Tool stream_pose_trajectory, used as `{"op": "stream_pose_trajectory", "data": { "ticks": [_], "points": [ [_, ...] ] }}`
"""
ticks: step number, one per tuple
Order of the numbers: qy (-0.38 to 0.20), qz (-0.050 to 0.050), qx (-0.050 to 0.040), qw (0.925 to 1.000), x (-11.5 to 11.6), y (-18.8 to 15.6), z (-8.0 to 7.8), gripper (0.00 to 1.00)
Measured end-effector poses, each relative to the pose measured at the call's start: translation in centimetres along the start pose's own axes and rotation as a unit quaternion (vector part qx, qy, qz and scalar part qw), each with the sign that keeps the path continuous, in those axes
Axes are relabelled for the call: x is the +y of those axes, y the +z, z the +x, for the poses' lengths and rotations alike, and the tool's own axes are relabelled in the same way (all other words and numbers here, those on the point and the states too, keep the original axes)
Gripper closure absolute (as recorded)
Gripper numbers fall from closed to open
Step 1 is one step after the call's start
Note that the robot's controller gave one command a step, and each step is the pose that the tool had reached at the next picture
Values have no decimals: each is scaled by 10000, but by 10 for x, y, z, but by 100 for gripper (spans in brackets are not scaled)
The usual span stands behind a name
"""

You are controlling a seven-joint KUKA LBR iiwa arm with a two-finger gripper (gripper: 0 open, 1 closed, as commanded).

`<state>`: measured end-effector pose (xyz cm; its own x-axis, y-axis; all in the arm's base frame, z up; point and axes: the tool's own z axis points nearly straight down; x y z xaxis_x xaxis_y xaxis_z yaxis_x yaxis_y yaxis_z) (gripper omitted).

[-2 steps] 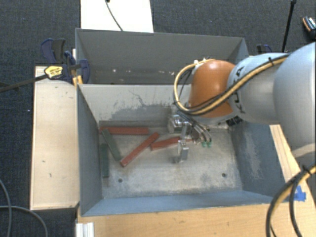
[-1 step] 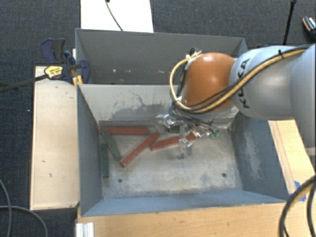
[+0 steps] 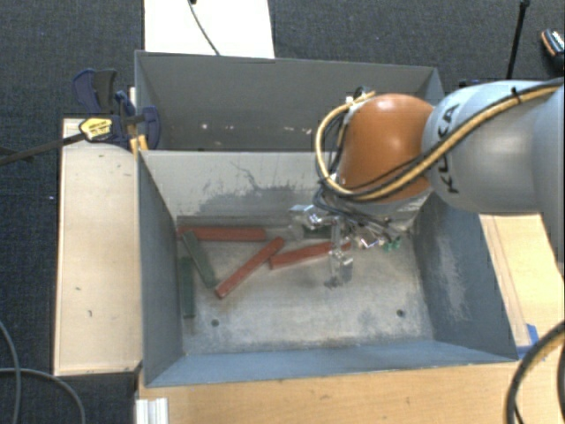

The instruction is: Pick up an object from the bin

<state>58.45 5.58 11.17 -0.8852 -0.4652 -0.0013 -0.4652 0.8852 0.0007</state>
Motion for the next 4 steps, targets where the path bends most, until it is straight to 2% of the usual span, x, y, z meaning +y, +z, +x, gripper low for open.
{"op": "stream_pose_trajectory", "data": {
  "ticks": [1, 2, 3, 4],
  "points": [
    [474, -5, 11, 9989, -5, 43, 1, 0],
    [479, -3, 3, 9989, -5, 42, 1, 0],
    [485, -2, 1, 9988, -5, 42, 1, 100],
    [496, 12, -27, 9988, -6, 4, -1, 100]
  ]
}}
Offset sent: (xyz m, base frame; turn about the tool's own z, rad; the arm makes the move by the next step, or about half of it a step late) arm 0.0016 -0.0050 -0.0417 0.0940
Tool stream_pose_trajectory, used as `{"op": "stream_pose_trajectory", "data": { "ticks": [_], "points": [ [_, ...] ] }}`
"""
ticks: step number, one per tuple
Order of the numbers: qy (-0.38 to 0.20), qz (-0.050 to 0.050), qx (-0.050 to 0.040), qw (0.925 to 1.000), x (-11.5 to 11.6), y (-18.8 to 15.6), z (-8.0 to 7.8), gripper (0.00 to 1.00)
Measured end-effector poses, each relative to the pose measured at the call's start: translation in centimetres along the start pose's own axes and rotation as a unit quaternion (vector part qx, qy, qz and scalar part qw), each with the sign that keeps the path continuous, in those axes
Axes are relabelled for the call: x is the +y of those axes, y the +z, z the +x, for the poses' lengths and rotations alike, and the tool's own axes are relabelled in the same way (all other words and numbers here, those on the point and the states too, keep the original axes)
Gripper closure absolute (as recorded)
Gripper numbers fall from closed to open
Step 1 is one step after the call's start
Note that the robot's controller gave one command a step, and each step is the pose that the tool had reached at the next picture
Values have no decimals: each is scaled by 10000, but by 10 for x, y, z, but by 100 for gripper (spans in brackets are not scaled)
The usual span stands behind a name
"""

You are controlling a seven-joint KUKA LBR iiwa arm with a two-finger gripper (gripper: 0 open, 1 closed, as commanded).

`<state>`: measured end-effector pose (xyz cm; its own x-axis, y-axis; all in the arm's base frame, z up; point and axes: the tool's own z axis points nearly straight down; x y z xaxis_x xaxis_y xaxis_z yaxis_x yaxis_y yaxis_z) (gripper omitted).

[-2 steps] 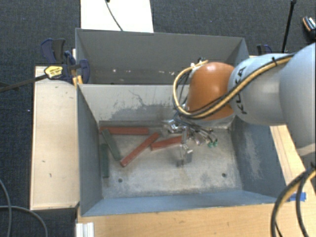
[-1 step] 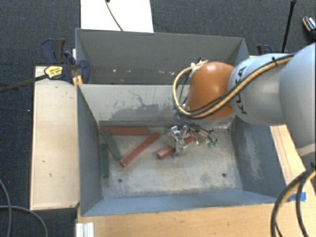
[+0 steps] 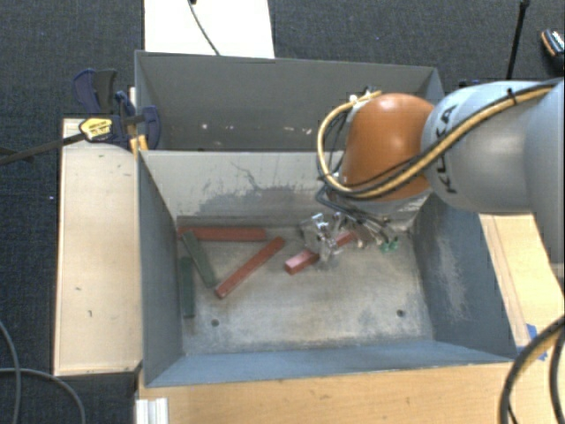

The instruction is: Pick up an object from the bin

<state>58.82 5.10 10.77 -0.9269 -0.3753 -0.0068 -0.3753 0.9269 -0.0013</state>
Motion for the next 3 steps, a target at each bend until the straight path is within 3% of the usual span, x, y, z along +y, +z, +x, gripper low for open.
{"op": "stream_pose_trajectory", "data": {
  "ticks": [1, 3],
  "points": [
    [10, -2, 2, 10000, 0, -5, -1, 100],
    [51, 6, -14, 10000, -1, -96, -6, 100]
  ]
}}
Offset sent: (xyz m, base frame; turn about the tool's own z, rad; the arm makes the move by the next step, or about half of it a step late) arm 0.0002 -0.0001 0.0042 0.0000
